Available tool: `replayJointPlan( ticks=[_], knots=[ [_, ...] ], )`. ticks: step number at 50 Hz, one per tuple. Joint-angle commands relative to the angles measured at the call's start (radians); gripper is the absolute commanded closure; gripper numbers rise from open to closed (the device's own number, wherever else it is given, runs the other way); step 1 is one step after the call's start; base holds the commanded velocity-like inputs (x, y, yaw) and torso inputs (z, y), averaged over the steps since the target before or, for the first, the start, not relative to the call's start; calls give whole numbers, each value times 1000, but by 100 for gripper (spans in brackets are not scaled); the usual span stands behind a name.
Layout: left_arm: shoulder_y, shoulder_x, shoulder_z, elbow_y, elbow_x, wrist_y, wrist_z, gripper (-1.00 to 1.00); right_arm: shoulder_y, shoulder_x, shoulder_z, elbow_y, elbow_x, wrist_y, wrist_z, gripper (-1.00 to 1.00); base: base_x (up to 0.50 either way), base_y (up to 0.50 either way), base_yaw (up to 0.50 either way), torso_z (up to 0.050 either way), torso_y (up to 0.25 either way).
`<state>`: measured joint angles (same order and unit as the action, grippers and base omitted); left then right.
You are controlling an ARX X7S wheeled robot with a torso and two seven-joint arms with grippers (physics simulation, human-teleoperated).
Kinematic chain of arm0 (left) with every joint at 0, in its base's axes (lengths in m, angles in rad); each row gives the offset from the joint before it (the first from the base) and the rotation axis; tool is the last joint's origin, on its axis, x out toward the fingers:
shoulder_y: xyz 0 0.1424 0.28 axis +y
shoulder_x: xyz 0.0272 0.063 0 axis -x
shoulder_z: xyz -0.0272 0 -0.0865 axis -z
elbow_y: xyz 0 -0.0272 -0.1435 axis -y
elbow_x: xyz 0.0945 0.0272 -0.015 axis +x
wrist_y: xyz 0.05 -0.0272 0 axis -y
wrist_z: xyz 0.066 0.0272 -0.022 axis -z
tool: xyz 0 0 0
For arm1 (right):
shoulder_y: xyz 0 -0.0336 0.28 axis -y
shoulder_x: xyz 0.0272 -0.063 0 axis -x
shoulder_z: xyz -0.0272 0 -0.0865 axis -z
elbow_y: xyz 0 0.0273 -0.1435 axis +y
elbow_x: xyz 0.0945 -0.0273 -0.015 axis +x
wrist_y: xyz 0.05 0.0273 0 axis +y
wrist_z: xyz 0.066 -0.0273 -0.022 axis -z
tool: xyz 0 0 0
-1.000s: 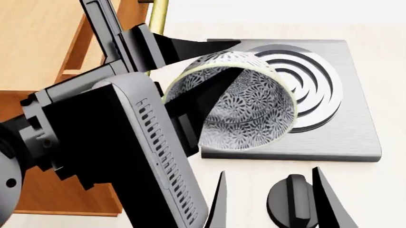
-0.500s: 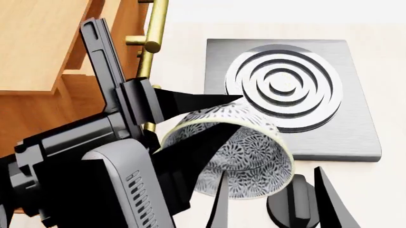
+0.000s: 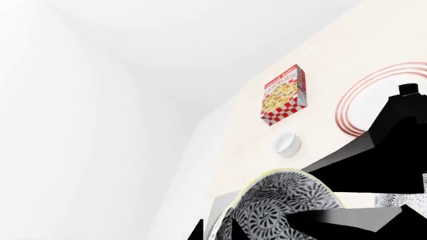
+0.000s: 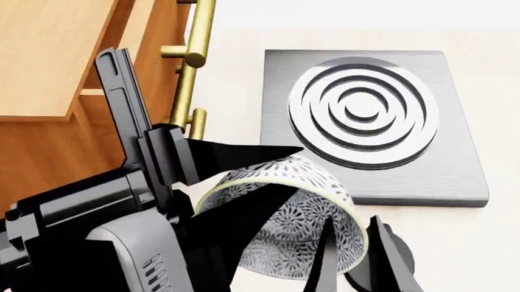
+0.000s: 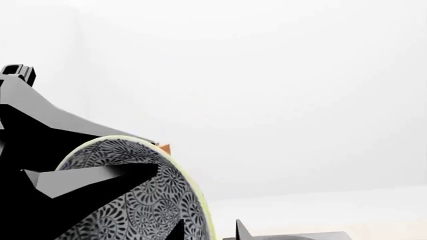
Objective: Pick the akita bowl on the wooden cabinet and place it on the plate.
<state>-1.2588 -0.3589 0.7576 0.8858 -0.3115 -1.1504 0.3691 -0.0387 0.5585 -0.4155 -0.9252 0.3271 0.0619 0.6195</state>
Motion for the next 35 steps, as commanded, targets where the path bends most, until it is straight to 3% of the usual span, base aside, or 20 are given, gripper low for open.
replayJointPlan(
  ticks=[1,17,18,27,35],
  knots=[
    [5,-6,-12,4,12,9,-17,100,-5,1,4,5,5,-17,2,100,0,0,0,0,0],
    [4,-6,-7,-18,26,14,-41,100,-15,-10,47,-16,-34,-1,76,100,0,0,0,1,0],
    [5,-6,-5,-19,30,15,-45,-100,-13,-15,51,-22,-44,20,95,100,0,0,0,0,0],
    [5,-6,-7,-28,26,-1,-50,-100,34,-40,98,-58,12,209,208,100,0,0,0,0,0],
    [12,-11,-7,-31,25,6,-55,-100,41,-45,148,-88,27,245,273,100,0,0,0,0,1]
  ],
)
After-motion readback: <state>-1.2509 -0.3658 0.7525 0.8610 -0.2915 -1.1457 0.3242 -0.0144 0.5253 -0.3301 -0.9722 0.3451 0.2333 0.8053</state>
